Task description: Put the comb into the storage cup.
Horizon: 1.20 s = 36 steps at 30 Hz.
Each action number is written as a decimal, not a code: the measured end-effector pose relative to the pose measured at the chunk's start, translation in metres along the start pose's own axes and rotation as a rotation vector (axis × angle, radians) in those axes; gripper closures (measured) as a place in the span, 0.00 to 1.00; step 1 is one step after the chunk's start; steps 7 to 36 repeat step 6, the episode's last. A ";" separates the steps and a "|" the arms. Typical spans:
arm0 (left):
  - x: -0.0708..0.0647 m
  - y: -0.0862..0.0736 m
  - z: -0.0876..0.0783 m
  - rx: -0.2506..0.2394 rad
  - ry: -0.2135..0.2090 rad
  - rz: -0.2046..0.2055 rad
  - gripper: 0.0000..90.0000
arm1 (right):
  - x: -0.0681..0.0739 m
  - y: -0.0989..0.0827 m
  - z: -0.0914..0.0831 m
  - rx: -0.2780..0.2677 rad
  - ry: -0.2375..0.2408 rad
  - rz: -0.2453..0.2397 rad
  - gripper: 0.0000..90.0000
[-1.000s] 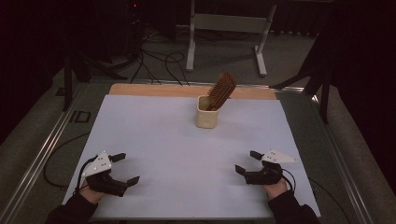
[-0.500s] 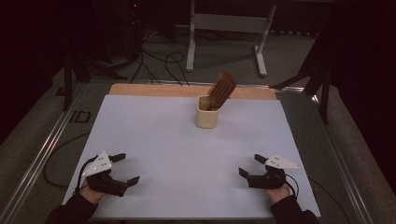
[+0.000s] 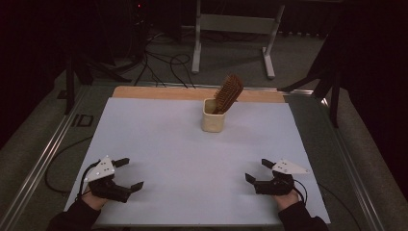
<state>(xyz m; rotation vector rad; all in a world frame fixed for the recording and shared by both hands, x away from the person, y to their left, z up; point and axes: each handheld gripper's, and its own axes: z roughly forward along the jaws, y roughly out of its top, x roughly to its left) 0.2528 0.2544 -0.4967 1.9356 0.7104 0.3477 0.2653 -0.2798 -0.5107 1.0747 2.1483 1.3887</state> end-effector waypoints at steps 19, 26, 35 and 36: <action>0.000 0.000 0.000 0.000 -0.001 0.001 0.00 | 0.002 0.001 0.000 0.007 -0.004 -0.014 0.10; 0.000 0.000 0.000 0.000 -0.001 0.001 0.00 | 0.002 0.001 0.000 0.007 -0.004 -0.014 0.10; 0.000 0.000 0.000 0.000 -0.001 0.001 0.00 | 0.002 0.001 0.000 0.007 -0.004 -0.014 0.10; 0.000 0.000 0.000 0.000 -0.001 0.001 0.00 | 0.002 0.001 0.000 0.007 -0.004 -0.014 0.10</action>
